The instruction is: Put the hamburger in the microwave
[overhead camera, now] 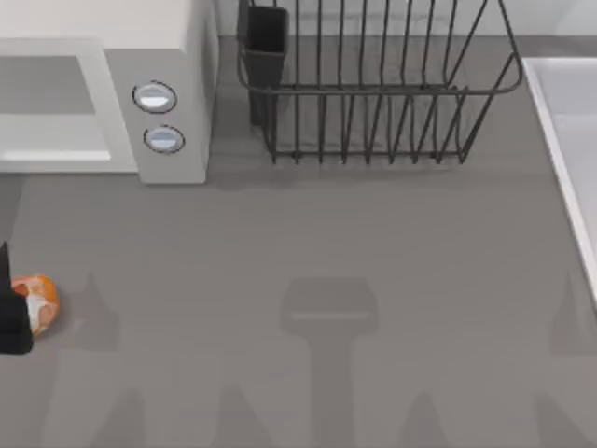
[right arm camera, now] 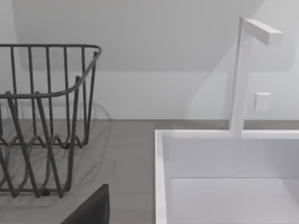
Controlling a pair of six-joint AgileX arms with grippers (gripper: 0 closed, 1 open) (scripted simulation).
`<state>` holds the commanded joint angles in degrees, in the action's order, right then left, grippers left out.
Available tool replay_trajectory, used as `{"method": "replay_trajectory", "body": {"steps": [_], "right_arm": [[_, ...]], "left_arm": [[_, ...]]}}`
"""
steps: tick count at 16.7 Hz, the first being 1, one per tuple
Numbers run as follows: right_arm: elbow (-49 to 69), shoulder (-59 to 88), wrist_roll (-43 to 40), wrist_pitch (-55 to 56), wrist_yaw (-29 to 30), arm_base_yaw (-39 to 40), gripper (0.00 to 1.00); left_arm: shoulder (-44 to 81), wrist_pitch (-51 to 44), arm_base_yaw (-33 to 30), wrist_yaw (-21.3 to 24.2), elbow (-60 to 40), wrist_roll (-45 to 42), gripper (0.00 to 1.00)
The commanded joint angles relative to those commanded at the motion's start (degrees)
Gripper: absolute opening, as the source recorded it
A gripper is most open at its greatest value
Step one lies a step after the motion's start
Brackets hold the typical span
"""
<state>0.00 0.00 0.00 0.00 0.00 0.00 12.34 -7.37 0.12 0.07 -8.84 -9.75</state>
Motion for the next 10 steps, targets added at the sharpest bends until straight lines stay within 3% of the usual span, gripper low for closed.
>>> {"method": "replay_trajectory", "body": {"steps": [10], "right_arm": [[0.0, 0.0, 0.0, 0.0, 0.0, 0.0, 1.00]], "left_arm": [[48.4, -26.4, 0.6, 0.0, -31.3, -34.8, 1.00]]}}
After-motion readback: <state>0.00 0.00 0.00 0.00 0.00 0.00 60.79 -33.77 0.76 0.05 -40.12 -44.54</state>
